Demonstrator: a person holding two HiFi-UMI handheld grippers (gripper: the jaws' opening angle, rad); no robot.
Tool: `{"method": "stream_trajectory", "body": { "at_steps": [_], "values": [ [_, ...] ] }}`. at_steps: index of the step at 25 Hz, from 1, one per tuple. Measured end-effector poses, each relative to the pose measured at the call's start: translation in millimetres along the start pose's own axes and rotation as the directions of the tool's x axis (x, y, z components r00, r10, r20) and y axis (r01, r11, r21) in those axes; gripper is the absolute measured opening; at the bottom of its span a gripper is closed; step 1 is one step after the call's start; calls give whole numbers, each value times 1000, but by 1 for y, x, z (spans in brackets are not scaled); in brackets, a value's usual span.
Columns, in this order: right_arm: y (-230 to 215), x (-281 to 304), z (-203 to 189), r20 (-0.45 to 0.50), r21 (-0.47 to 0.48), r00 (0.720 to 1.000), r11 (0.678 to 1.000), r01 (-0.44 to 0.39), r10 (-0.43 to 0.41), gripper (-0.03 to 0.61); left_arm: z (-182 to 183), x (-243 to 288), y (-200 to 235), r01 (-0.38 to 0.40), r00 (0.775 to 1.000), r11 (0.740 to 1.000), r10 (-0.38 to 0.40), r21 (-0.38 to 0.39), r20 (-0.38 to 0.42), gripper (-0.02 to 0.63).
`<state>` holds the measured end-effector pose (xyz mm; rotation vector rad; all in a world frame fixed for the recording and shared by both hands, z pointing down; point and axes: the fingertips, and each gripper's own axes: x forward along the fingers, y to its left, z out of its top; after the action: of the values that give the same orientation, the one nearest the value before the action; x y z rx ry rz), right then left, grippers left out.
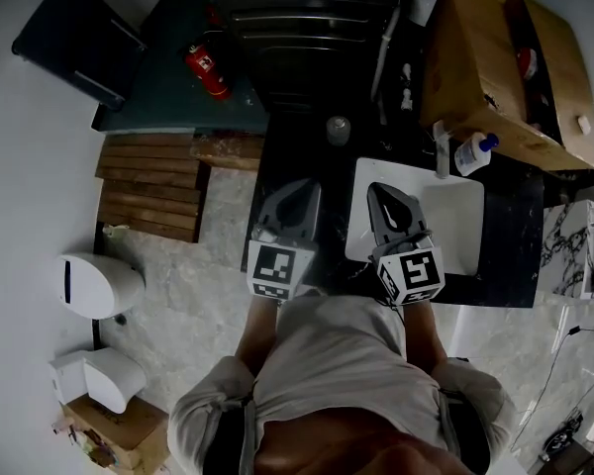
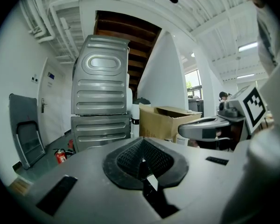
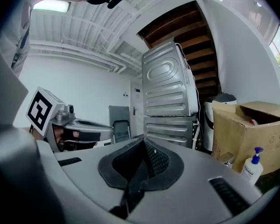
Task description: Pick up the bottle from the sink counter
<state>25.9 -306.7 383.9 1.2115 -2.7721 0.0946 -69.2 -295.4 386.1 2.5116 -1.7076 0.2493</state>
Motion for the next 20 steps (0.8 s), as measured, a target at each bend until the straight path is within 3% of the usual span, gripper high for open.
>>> {"method": "stream_trajectory", "body": {
  "at_steps": [12,20],
  "values": [
    [-20,36,-21,-47,46,998,998,-46,48,-3,-17,41,10,37,998,999,-37,9,-41,3],
    [-21,59,-38,-87,62,995,998,-33,38,-3,-31,65,20,83,994,996,-82,17,-71,3]
  ]
}}
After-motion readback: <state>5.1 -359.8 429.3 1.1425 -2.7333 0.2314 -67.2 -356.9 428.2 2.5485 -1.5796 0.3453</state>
